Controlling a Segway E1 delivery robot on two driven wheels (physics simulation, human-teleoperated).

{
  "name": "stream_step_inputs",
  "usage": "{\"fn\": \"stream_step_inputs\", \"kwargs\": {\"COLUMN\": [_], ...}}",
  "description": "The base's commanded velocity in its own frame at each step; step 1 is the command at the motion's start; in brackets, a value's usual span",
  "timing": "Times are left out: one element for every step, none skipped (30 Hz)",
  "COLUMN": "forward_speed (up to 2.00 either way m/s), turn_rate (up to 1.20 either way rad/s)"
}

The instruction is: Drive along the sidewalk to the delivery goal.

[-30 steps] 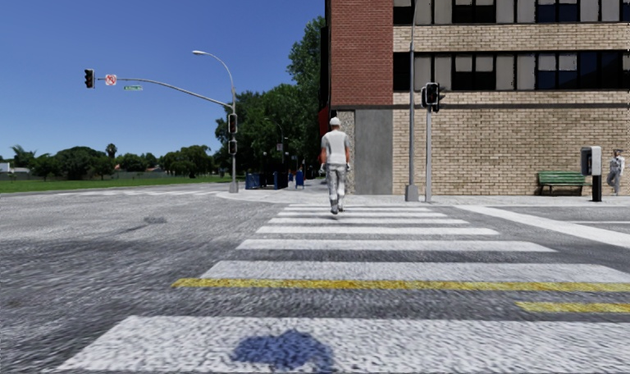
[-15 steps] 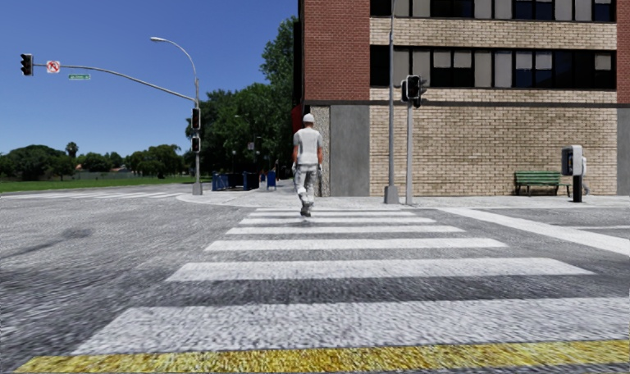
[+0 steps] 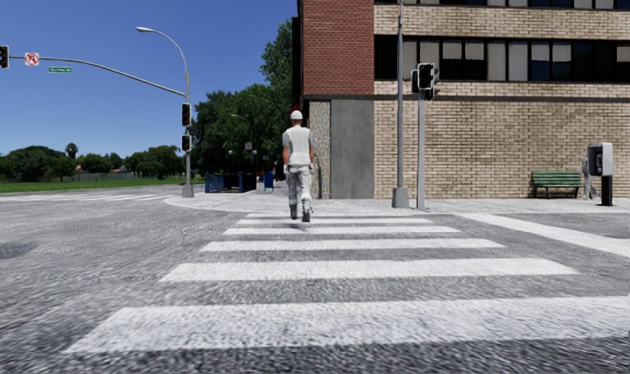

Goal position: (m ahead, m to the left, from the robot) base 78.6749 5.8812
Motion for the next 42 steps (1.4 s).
{"fn": "stream_step_inputs", "kwargs": {"forward_speed": [1.93,1.93,1.93,1.93,1.93,1.93,1.93,1.93,1.93,1.93,1.93,1.93,1.93,1.93,1.93,1.93,1.93,1.93,1.93,1.93,1.93,1.93,1.93,1.93,1.93,1.93,1.93,1.93,1.93,1.93,1.93,1.92,1.88,1.88,1.81,1.78,1.78,1.78,1.77,1.77,1.77,1.77], "turn_rate": [0.0,0.0,0.0,0.0,0.0,0.0,0.0,0.0,0.0,0.0,0.0,0.0,0.0,0.0,0.0,0.0,0.0,0.0,0.0,0.0,0.0,0.0,0.0,0.0,0.0,0.0,0.0,0.0,0.0,0.0,0.0,0.0,0.0,0.0,0.0,0.0,0.0,0.0,0.0,0.0,0.0,0.0]}}
